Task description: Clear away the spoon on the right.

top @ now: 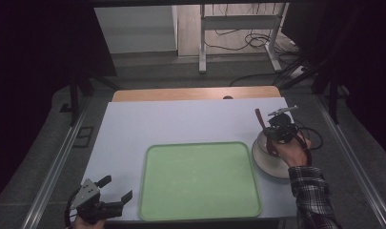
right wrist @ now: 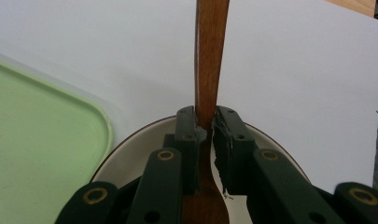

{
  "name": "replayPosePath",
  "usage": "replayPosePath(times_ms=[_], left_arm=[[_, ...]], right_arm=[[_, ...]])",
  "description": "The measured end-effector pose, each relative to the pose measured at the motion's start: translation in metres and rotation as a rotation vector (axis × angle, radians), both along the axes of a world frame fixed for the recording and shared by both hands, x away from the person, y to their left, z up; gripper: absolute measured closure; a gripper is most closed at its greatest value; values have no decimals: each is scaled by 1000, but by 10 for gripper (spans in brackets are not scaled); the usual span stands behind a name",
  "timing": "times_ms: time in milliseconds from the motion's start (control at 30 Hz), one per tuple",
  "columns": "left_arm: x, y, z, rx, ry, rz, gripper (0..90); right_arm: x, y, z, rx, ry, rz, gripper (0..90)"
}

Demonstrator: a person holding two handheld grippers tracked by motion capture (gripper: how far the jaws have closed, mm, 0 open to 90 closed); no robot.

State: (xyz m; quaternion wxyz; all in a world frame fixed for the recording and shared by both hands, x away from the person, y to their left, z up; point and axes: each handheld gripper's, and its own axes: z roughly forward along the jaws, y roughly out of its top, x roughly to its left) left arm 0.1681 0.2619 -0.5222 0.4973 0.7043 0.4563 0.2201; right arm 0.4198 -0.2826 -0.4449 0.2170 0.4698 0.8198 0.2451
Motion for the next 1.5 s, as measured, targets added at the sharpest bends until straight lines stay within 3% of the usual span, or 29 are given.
replayPosePath(times_ms=[333,867,1100,1500], left_arm=[[0,0,0,1,0,1,19],[0,-1,1,5,-1,0,19],[0,-1,1,6,-2,0,19],[0,-1,1,6,-2,0,19]], right_arm=[[0,-2,3,13,6,-7,845],[-7,-11,37,33,19,3,857],[-12,-11,57,28,41,15,857],[-22,-8,78,22,80,32,857]])
